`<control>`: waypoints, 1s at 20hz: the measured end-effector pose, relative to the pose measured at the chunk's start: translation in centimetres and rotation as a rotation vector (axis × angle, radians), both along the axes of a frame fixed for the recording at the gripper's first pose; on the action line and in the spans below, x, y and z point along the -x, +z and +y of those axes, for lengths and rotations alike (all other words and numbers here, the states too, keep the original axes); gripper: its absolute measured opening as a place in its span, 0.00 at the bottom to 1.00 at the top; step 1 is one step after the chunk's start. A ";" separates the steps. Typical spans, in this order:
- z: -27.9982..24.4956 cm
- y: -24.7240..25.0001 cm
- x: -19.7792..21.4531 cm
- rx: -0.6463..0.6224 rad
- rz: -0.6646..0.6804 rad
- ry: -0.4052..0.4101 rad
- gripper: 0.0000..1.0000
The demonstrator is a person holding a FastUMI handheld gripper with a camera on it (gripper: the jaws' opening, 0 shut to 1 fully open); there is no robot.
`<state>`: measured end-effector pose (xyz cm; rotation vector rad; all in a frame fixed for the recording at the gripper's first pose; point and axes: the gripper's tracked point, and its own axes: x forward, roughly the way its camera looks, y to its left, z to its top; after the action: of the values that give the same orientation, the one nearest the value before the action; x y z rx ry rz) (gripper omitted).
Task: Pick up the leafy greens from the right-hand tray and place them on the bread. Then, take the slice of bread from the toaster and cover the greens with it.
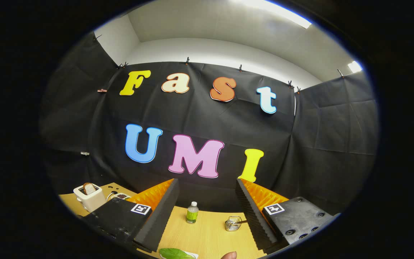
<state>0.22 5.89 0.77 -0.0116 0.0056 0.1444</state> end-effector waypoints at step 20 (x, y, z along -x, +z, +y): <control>8.0 -32.8 7.9 0.395 0.927 0.639 0.95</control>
<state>-7.64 13.92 -32.05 -0.3418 0.9636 0.7762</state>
